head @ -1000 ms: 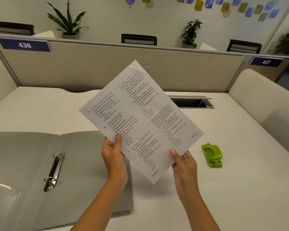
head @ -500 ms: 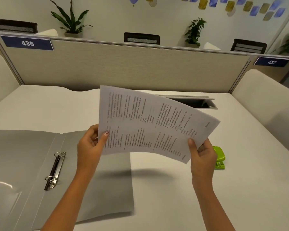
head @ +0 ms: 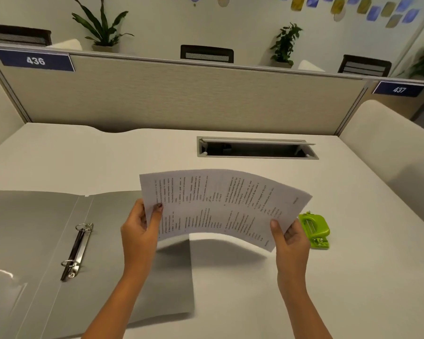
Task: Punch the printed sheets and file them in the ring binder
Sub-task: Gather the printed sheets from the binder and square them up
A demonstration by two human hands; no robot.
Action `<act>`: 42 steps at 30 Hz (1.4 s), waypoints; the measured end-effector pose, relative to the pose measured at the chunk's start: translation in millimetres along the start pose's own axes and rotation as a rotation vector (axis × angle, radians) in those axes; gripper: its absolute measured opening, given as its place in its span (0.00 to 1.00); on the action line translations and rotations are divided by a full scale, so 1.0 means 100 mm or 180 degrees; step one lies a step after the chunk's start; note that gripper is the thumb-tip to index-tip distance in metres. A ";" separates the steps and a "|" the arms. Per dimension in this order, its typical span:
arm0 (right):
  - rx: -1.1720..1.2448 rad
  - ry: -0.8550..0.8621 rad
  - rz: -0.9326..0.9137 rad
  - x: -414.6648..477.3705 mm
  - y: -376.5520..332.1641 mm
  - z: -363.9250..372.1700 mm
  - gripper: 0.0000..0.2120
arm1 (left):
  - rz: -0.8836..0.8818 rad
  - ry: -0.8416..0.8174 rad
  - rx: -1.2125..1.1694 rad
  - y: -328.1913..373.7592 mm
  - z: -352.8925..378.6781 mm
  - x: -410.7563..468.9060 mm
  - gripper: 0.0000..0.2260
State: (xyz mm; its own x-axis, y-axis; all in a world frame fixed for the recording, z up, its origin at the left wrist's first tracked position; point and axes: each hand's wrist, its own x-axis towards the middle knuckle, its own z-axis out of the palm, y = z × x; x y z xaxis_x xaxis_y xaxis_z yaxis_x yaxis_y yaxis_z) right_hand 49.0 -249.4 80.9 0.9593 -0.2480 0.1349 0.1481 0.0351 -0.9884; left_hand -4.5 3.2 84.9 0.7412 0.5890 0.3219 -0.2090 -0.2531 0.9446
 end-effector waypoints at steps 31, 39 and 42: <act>-0.0711 -0.0326 0.0504 -0.05 0.34 -0.14 0.10 | -0.0225 -0.0238 0.0171 -0.17 -0.07 -0.17 0.12; -0.0566 -0.0362 0.0887 -0.06 0.38 -0.18 0.08 | -0.0426 -0.0241 0.0419 -0.26 -0.16 -0.22 0.11; 0.0405 -0.0267 0.1257 -0.06 0.26 -0.13 0.10 | -0.0678 -0.0069 0.0217 -0.21 -0.15 -0.17 0.11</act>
State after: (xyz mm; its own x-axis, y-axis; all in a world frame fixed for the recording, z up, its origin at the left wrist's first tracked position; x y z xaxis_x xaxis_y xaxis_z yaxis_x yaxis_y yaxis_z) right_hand 44.3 -260.1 53.2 0.9637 -0.1122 -0.2421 -0.2114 0.2323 -0.9494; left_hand -22.1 10.4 60.5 0.7777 0.6183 0.1136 -0.0033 -0.1766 0.9843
